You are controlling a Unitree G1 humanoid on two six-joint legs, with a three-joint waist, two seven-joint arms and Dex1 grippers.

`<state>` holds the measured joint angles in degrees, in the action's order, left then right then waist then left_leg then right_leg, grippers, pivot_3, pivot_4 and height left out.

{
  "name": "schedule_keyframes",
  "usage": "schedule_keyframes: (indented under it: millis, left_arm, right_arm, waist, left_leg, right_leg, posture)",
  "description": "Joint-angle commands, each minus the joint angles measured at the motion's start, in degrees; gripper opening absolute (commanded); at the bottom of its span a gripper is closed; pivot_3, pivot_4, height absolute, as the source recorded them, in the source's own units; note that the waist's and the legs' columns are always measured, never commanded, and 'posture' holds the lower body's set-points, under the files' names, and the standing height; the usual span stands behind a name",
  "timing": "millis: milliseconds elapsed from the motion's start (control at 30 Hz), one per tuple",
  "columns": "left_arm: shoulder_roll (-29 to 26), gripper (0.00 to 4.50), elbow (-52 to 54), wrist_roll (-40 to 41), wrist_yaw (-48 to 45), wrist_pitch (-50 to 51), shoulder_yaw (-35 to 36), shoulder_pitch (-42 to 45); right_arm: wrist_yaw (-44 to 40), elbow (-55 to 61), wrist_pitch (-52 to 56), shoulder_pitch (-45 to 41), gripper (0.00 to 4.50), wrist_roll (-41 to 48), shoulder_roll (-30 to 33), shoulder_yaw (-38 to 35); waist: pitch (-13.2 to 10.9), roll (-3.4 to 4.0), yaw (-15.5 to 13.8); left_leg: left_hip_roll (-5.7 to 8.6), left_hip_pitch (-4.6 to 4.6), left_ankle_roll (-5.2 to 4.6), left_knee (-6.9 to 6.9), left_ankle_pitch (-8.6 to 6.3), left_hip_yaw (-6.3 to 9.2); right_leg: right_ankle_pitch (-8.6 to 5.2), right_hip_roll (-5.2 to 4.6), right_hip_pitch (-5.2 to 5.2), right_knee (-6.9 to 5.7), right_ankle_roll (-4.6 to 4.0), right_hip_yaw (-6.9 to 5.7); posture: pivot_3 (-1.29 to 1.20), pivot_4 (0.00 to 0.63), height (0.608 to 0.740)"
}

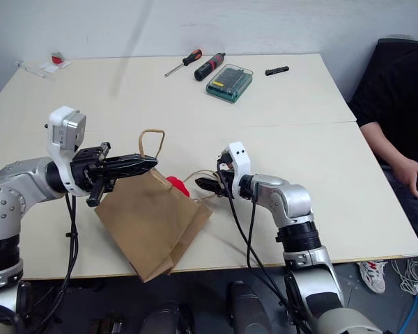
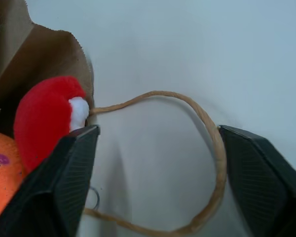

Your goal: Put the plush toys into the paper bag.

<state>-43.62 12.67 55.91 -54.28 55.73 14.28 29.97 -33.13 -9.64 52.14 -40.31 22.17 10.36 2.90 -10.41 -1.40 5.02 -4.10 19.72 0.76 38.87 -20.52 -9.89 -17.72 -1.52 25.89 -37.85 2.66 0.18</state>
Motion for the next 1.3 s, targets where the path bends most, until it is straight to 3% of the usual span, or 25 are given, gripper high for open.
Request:
schedule_keyframes:
  millis: [33,267,433,567,667,800,1000,1233,1300]
  left_arm:
    - [-0.66,0.0,1.28,0.72,0.17,-0.73,1.05,0.51]
    - [-0.26,0.0,0.82,0.46,0.68,-1.23,1.08,0.47]
    - [1.22,0.0,-1.32,-1.21,1.78,-3.43,0.33,2.85]
    - [5.64,0.0,-5.69,-4.35,4.97,-8.35,-0.37,8.81]
    - [8.37,0.0,-8.14,-6.51,5.59,-11.15,-1.7,12.11]
    - [12.16,0.0,-12.65,-11.16,5.36,-16.49,-4.64,15.47]
    - [16.94,0.0,-19.8,-17.24,5.83,-22.76,-7.04,17.04]
    - [16.46,0.0,-18.54,-17.12,6.11,-21.46,-5.54,15.33]
    - [15.6,0.0,-17.45,-16.49,6.45,-20.14,-4.62,14.64]
  right_arm:
    - [-0.37,-1.15,-1.23,-0.25,2.52,0.01,0.11,-0.16]
    - [-2.02,6.65,1.85,2.63,0.05,3.41,3.44,-2.81]
    - [0.01,16.34,8.97,2.83,0.01,11.58,6.15,-12.34]
    - [3.96,24.08,14.51,-1.69,0.01,19.06,12.3,-24.85]
    - [5.33,28.1,14.54,-3.54,0.01,20.84,16.32,-27.26]
    - [8.32,32.5,12.32,-4.96,0.01,20.73,18.45,-26.7]
    - [12.39,35.93,4.91,-1.17,0.01,15.47,15.74,-18.84]
    - [14.22,36.77,0.05,-0.4,0.01,15.16,13.22,-17.25]
    - [14.3,36.76,1.25,-0.45,0.42,16.79,13.58,-18.16]
  waist:
    - [0.0,0.0,0.0]
    - [0.0,0.01,-0.14]
    - [-0.01,0.01,-0.27]
    - [-0.03,0.05,-0.76]
    - [-0.02,0.02,-0.95]
    - [-0.02,0.03,-0.46]
    - [-0.02,0.03,-0.2]
    - [-0.02,0.03,-0.37]
    - [-0.02,0.03,-0.32]
  left_leg:
    - [0.0,0.0,0.0,0.0,0.0,0.0]
    - [0.0,0.1,0.0,-0.01,0.0,0.02]
    - [0.0,0.51,-0.01,0.17,0.01,0.05]
    - [0.09,0.66,-0.09,0.24,0.05,0.08]
    - [0.17,0.66,-0.14,0.22,0.07,0.06]
    - [0.13,0.62,-0.14,0.17,0.06,0.01]
    - [0.09,0.61,-0.12,0.18,0.07,-0.05]
    - [0.12,0.67,-0.15,0.2,0.08,-0.06]
    - [0.12,0.66,-0.15,0.21,0.08,-0.05]
  right_leg:
    - [0.0,0.0,0.0,-0.01,0.0,0.0]
    - [0.0,-0.02,0.07,0.01,0.0,-0.02]
    - [0.02,-0.02,0.48,-0.13,0.03,-0.02]
    - [0.06,-0.07,0.6,-0.14,0.09,-0.02]
    - [0.09,-0.14,0.6,-0.09,0.14,-0.01]
    - [0.09,-0.07,0.58,-0.06,0.14,0.03]
    - [0.1,-0.02,0.62,-0.11,0.14,0.07]
    - [0.1,-0.1,0.67,-0.11,0.16,0.06]
    - [0.1,-0.1,0.67,-0.14,0.16,0.06]
  posture:
    - [0.0,0.15,0.74]
    - [0.0,0.15,0.74]
    - [0.0,0.15,0.74]
    - [0.0,0.15,0.74]
    - [0.0,0.15,0.74]
    - [0.0,0.15,0.74]
    - [0.0,0.15,0.74]
    - [0.0,0.15,0.74]
    - [0.0,0.15,0.74]
